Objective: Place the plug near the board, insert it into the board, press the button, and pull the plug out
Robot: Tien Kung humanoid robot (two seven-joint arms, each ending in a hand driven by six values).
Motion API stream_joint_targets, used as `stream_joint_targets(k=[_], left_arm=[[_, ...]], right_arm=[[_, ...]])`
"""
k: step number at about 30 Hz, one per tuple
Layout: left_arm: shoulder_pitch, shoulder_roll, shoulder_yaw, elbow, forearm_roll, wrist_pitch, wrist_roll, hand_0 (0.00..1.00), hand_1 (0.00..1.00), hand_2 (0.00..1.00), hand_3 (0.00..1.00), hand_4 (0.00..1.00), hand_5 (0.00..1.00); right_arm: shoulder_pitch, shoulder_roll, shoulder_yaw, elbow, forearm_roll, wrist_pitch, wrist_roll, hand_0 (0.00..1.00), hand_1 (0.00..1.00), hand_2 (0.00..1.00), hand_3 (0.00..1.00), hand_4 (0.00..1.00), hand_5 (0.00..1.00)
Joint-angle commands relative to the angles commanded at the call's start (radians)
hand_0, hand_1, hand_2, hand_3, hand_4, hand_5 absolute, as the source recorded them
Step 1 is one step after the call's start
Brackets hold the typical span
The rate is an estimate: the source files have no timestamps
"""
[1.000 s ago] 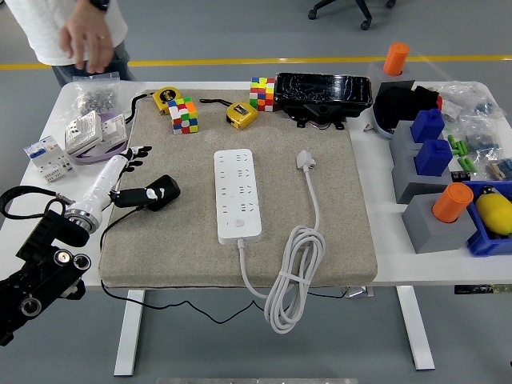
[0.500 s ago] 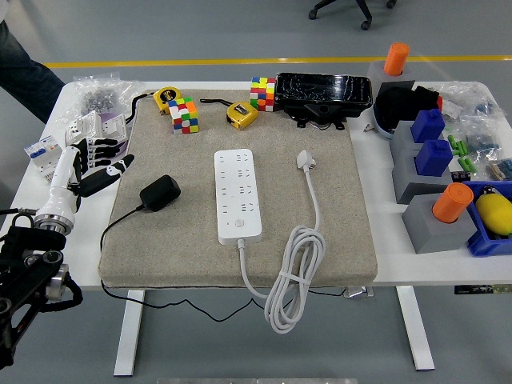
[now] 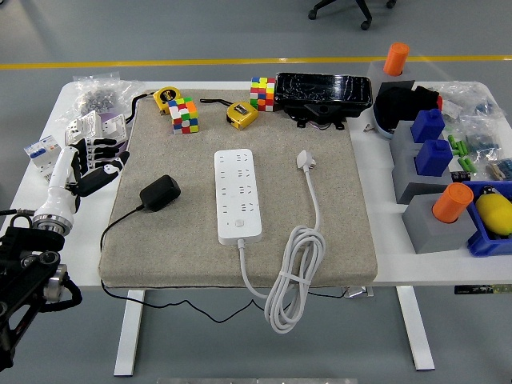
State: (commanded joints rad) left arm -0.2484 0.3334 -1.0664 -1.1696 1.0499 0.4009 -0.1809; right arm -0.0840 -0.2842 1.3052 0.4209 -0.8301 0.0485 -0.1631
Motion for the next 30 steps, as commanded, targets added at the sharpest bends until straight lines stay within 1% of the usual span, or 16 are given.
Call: stream_joint_targets(k=[2,3,10,17,18,22,23,26,30], left_arm=[[0.003,0.001,-0.001,-0.001,0.002,-0.002,0.006,0.545,0.632,0.581,0.572,0.802,0.24],[0.004,0.002,-0.002,-0.002,0.004,-0.003,0.009,0.545,0.632,0.585,0.574,0.804,0.246],[0.016,0.002,-0.005,-0.006,0.003,-0.017,0.027,0.552,0.633,0.587,0.574,0.802,0.252],[0.042,0.006,-0.017,-0.02,-0.004,-0.023,0.033,0.546,0.632,0.588,0.575,0.802,0.253],[0.047,0.009,-0.016,-0.022,-0.012,-0.025,0.035,0.546,0.632,0.588,0.575,0.802,0.253],[0.073,0.03,-0.011,-0.045,-0.132,-0.045,0.047,0.542,0.632,0.59,0.576,0.805,0.262],[0.077,0.041,-0.008,-0.051,-0.163,-0.044,0.046,0.542,0.632,0.59,0.576,0.805,0.262],[0.083,0.061,0.005,-0.056,-0.172,-0.043,0.048,0.542,0.632,0.59,0.576,0.805,0.262],[0.102,0.072,0.011,-0.069,-0.172,-0.046,0.053,0.541,0.633,0.591,0.577,0.805,0.269]], right_arm=[[-0.005,0.004,0.003,0.003,0.002,-0.001,0.0,0.752,0.753,0.756,0.764,0.998,0.752],[-0.006,0.004,0.003,0.003,0.002,-0.002,0.0,0.756,0.749,0.754,0.76,0.998,0.731],[-0.01,0.007,-0.006,-0.014,0.012,0.0,-0.001,0.753,0.744,0.745,0.76,0.998,0.722],[-0.005,0.01,-0.017,-0.018,0.016,0.0,0.004,0.748,0.737,0.739,0.76,0.998,0.716],[-0.006,0.01,-0.019,-0.019,0.017,0.0,0.004,0.748,0.737,0.739,0.76,0.998,0.716],[-0.011,0.016,-0.023,-0.035,0.022,-0.004,0.003,0.748,0.733,0.734,0.747,0.998,0.71],[-0.004,0.015,-0.029,-0.04,0.02,-0.007,0.002,0.748,0.733,0.734,0.747,0.998,0.71],[0.007,0.008,-0.044,-0.033,0.026,-0.006,0.002,0.748,0.733,0.734,0.747,0.998,0.71],[0.014,0.002,-0.062,-0.03,0.034,-0.008,0.007,0.742,0.726,0.726,0.736,0.998,0.696]])
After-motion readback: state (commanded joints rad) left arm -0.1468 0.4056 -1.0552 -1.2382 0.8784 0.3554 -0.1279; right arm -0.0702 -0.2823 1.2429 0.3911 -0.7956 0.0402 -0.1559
